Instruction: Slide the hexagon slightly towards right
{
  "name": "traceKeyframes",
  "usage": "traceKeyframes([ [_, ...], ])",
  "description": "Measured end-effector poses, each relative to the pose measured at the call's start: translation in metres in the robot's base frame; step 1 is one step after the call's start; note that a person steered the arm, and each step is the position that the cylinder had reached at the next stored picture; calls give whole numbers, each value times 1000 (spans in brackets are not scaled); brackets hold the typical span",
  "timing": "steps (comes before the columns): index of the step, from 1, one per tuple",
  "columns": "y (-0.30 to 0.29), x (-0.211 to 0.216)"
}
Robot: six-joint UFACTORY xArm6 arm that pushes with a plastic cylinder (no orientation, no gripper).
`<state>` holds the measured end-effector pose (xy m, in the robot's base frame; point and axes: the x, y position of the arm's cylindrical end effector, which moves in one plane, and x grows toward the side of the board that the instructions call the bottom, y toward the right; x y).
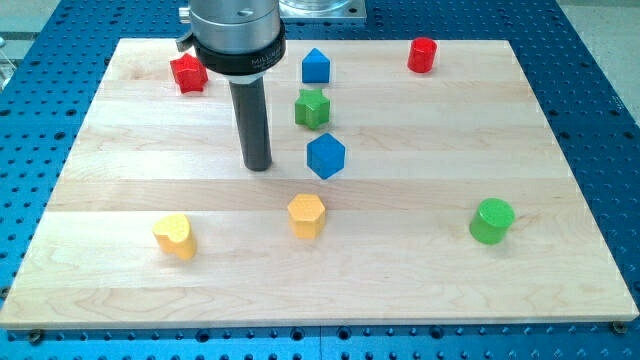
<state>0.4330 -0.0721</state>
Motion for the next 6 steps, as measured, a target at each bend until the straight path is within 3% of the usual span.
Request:
traceKeyframes([
  [2, -22, 47],
  [4, 35, 94],
  [5, 27, 101],
  [6, 59, 149],
])
